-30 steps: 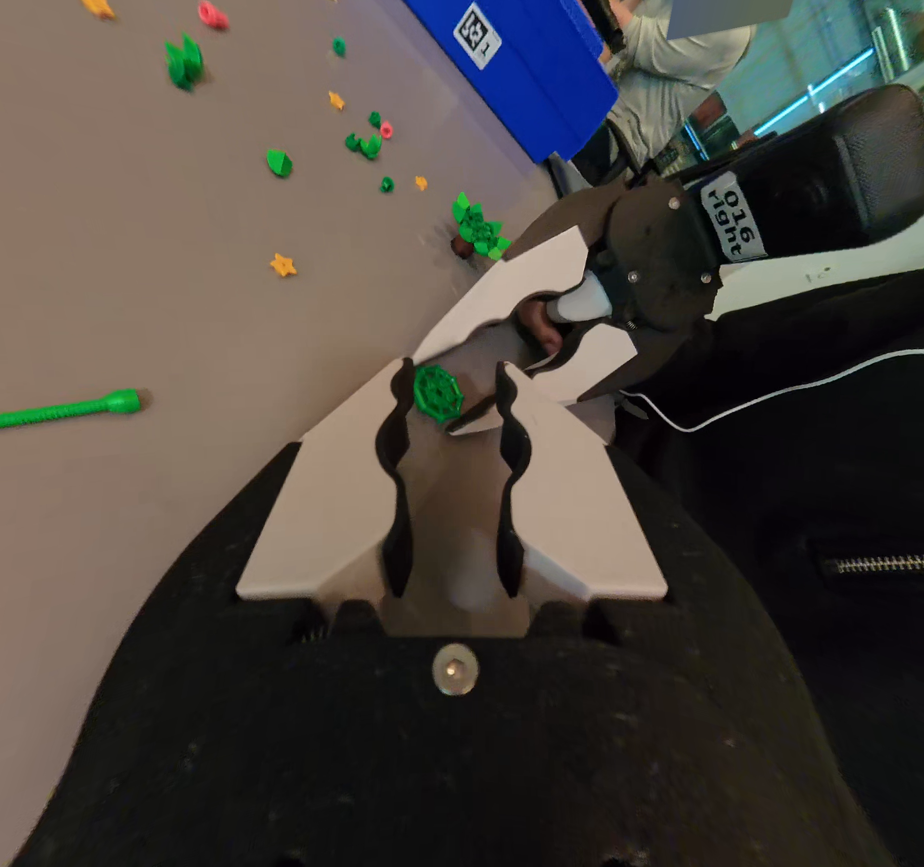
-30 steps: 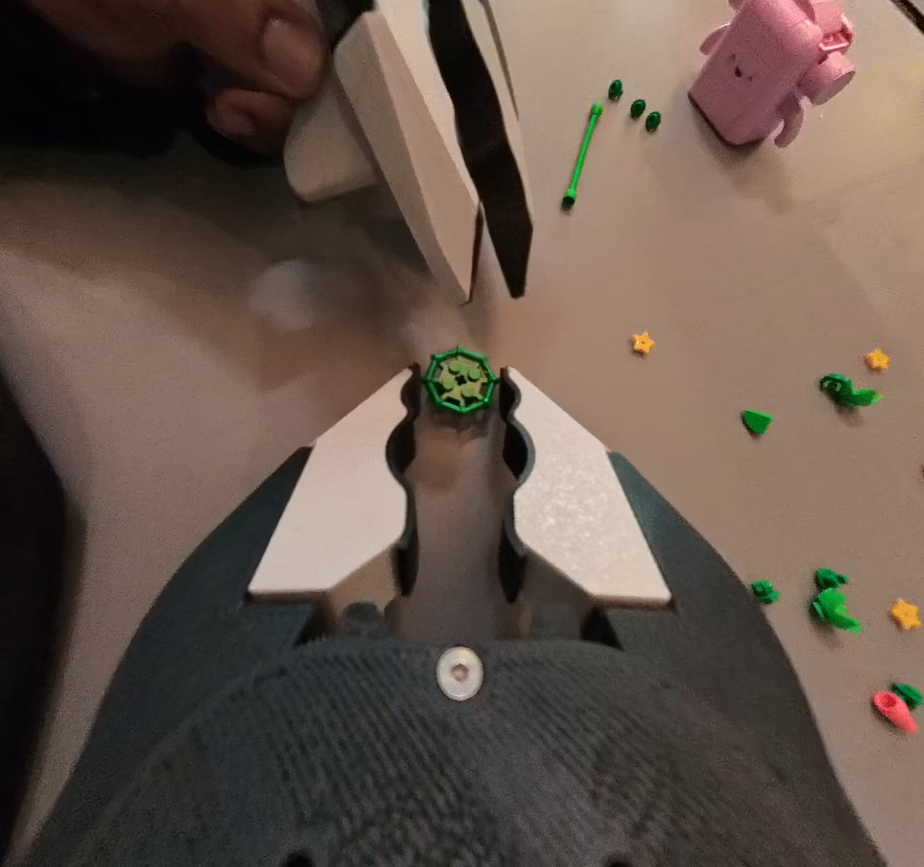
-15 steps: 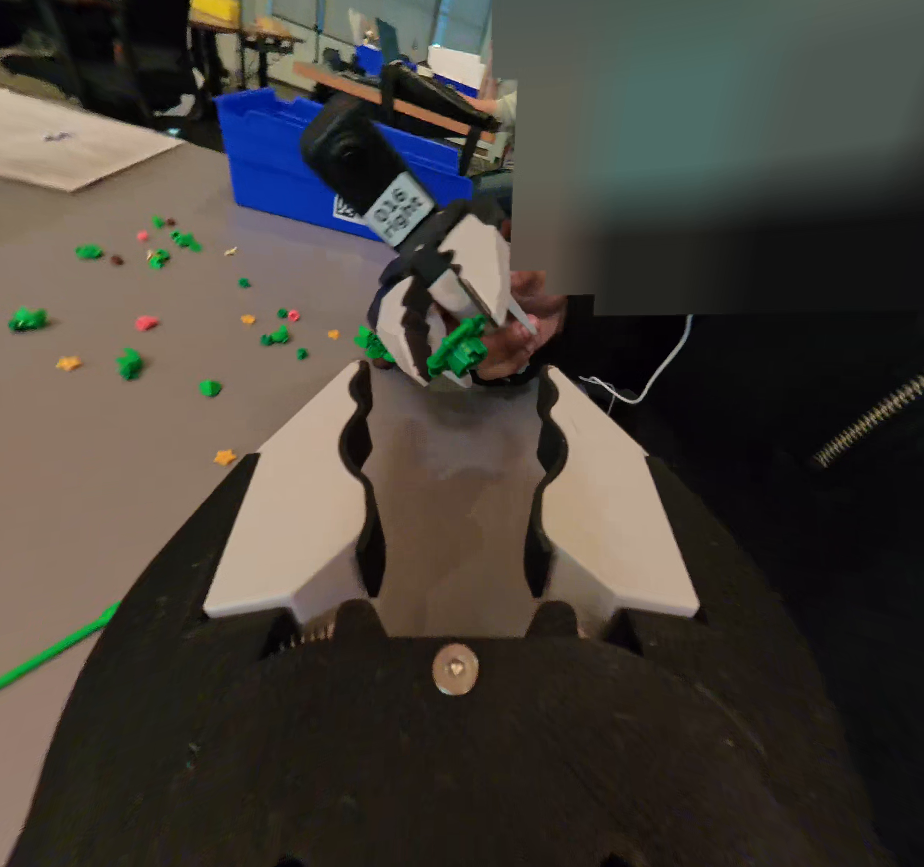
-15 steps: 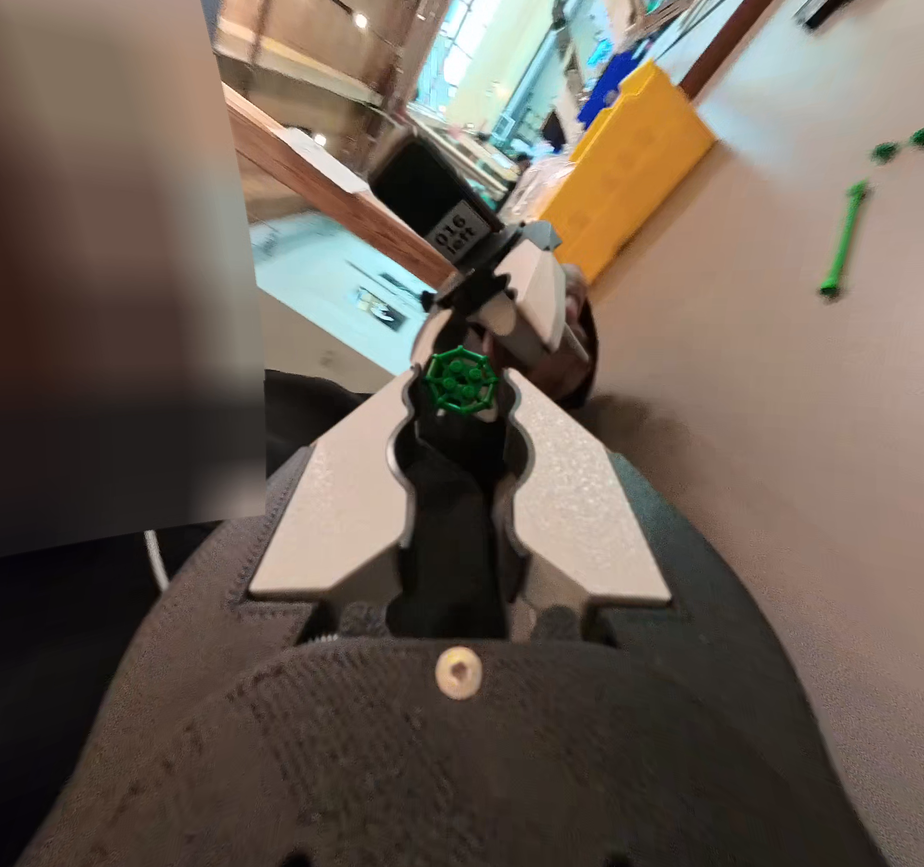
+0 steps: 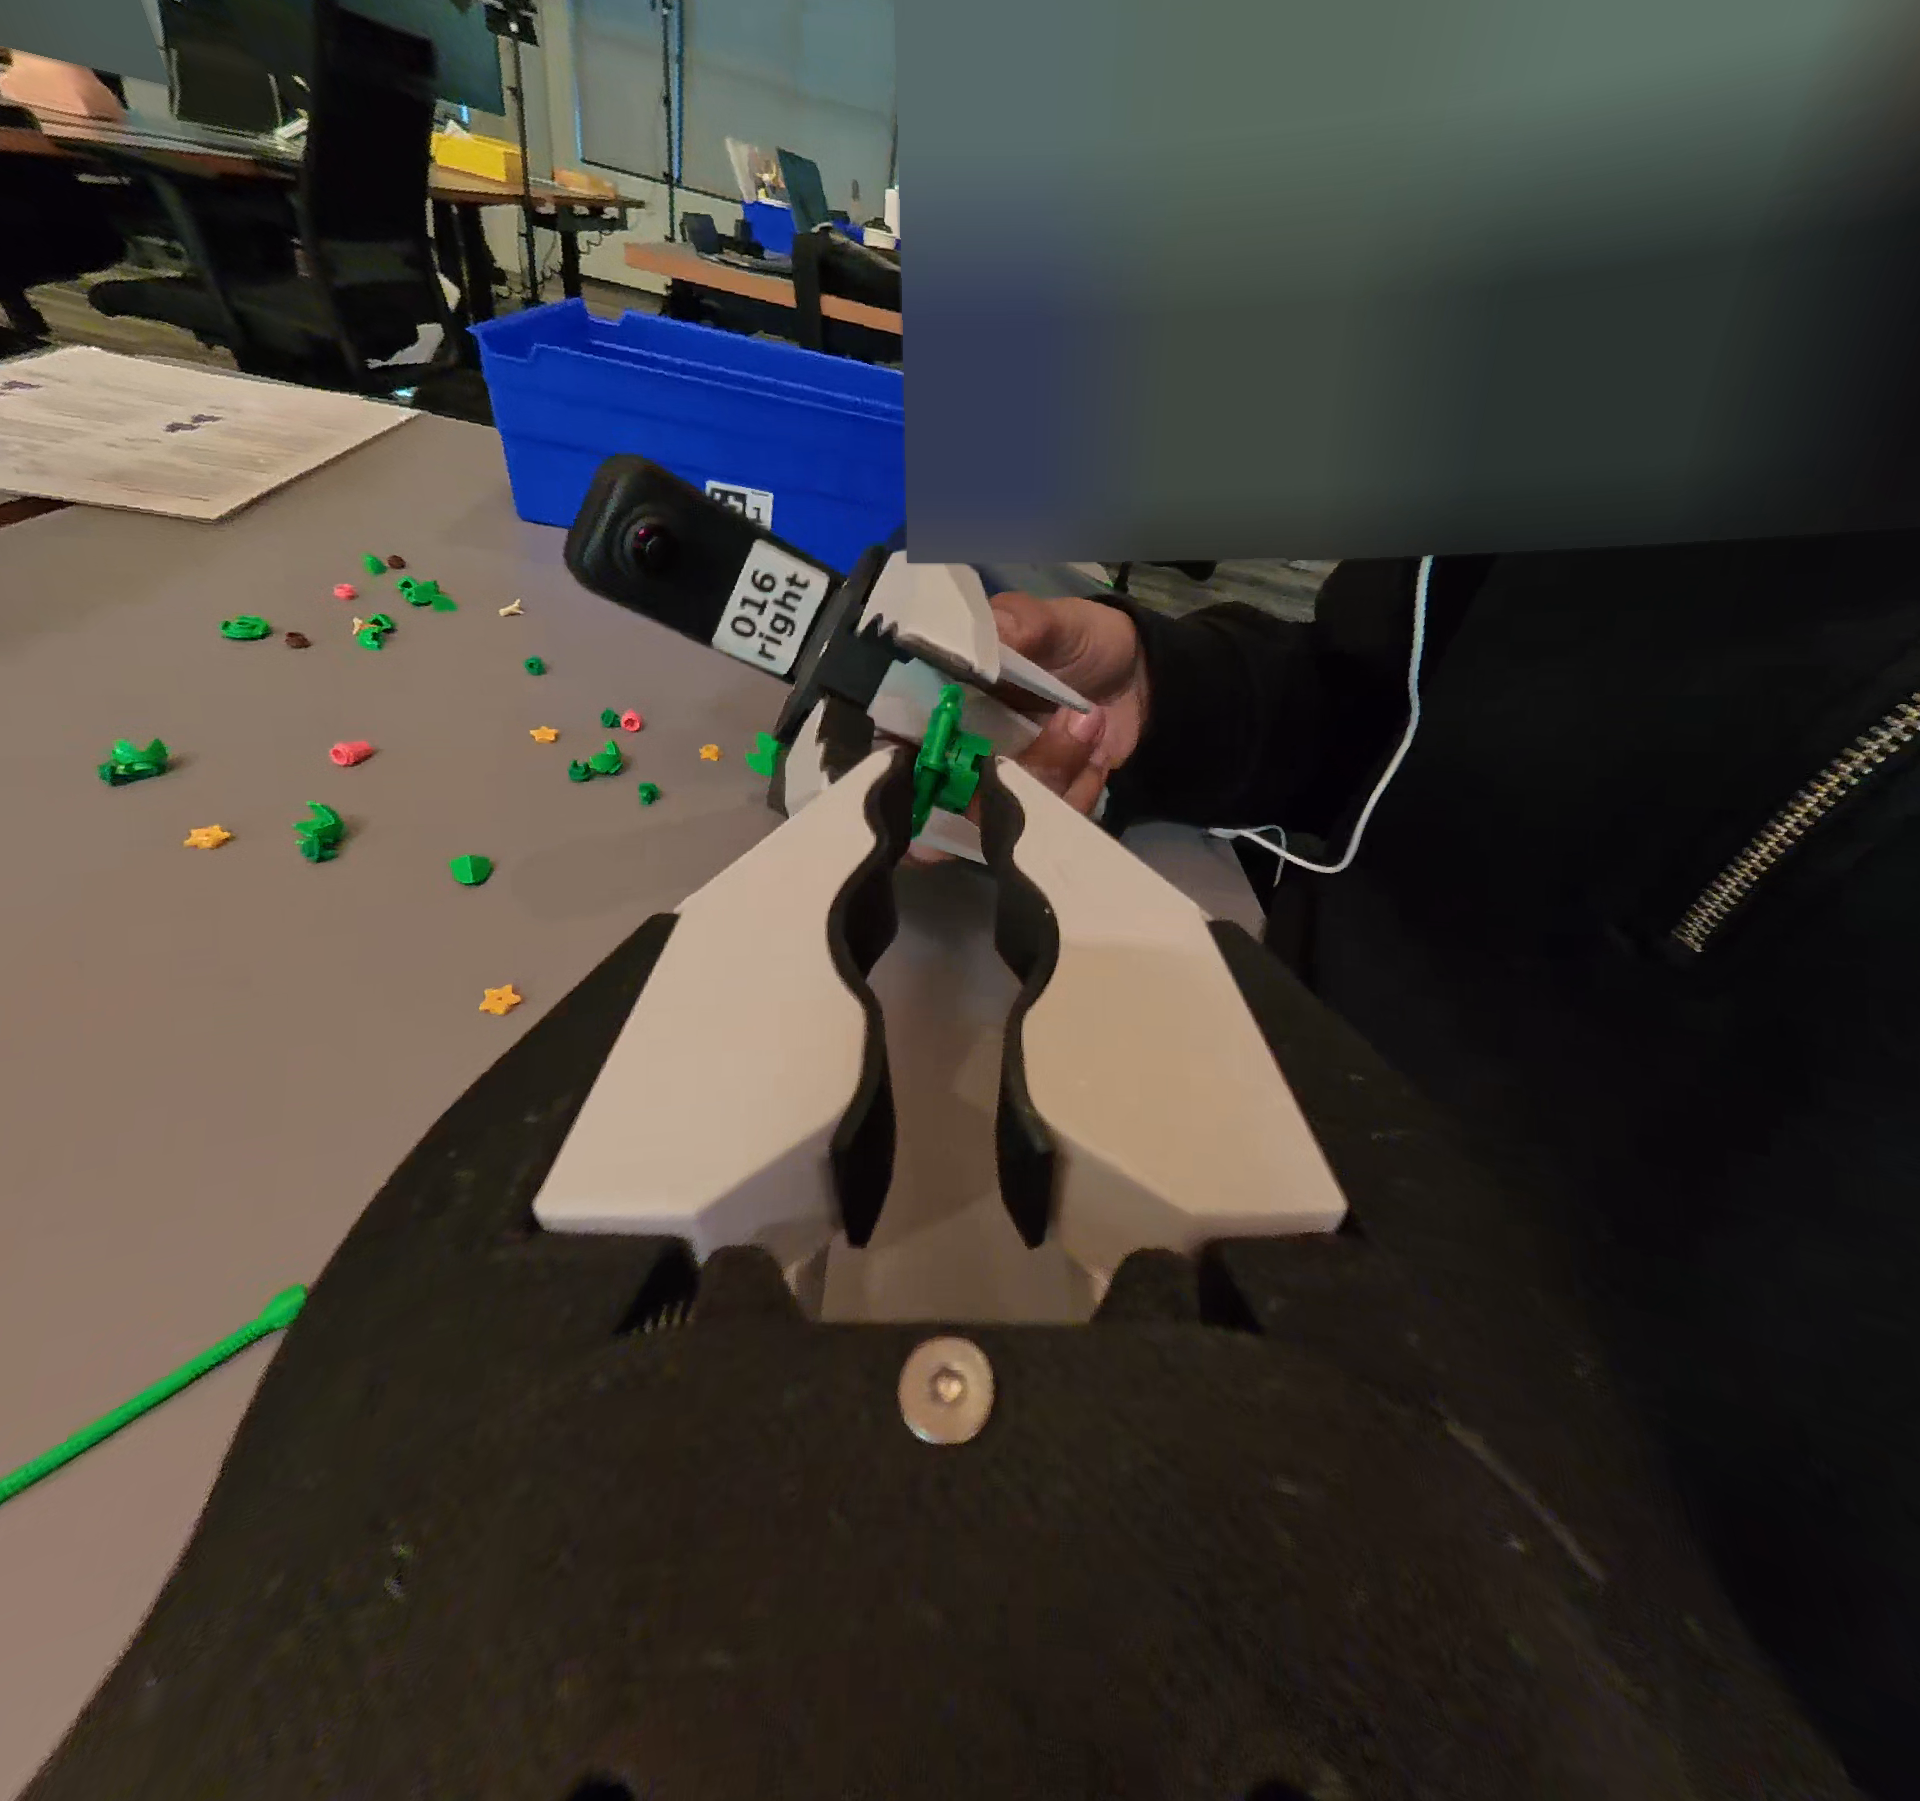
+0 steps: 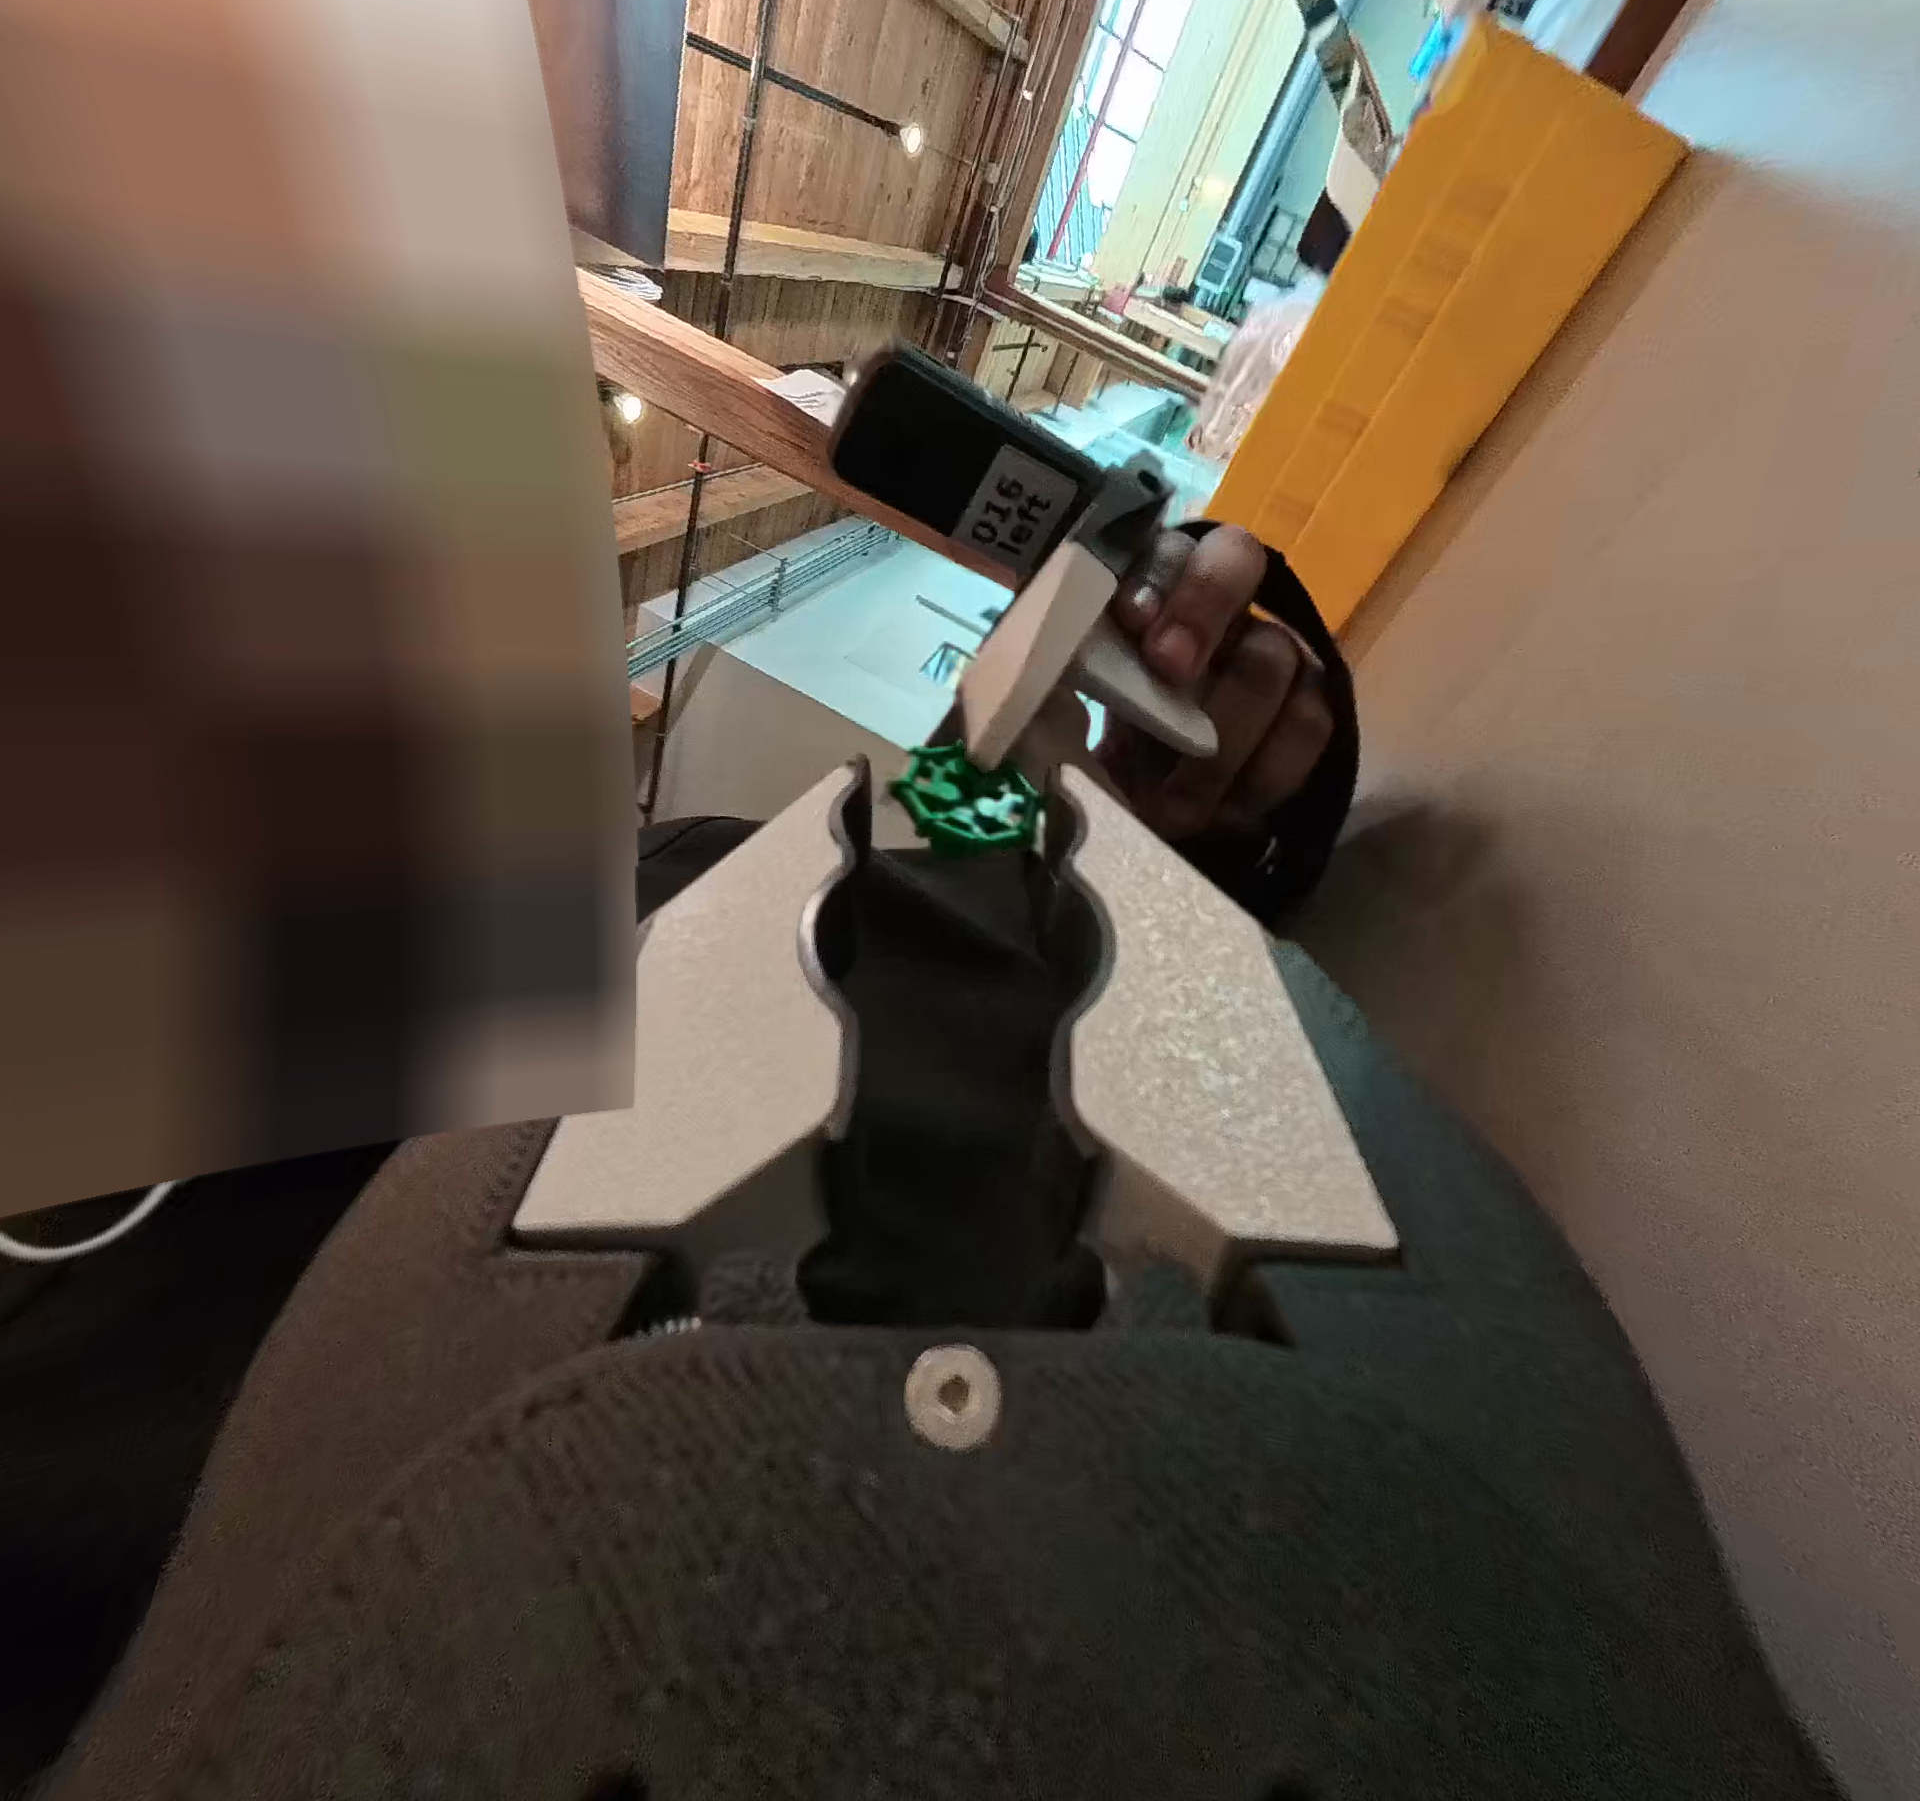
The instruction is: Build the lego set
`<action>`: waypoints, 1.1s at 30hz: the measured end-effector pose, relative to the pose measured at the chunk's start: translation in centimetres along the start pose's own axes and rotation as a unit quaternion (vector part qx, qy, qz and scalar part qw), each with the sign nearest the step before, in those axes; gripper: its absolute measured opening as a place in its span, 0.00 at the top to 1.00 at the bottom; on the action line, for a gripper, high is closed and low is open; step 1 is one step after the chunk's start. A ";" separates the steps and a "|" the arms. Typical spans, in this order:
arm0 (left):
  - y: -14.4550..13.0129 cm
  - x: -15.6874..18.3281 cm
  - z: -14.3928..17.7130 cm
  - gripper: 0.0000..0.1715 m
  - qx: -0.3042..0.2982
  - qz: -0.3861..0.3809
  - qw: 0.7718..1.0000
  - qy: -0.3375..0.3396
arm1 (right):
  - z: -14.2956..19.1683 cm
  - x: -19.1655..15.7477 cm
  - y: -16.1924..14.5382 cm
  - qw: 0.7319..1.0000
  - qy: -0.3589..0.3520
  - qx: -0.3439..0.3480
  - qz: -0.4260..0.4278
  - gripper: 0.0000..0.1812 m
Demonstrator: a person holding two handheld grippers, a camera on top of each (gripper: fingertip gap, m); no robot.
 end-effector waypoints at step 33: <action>0.0 -0.2 -0.4 0.96 0.029 0.099 0.994 -0.045 | 0.3 -1.2 -0.5 0.845 -0.200 -0.074 0.491 0.96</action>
Point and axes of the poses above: each gripper's, where its closed fingertips meet, z back along the fingers, y out of its top, x = y × z across the jaws, the point moved 2 cm from there along z, back along the fingers
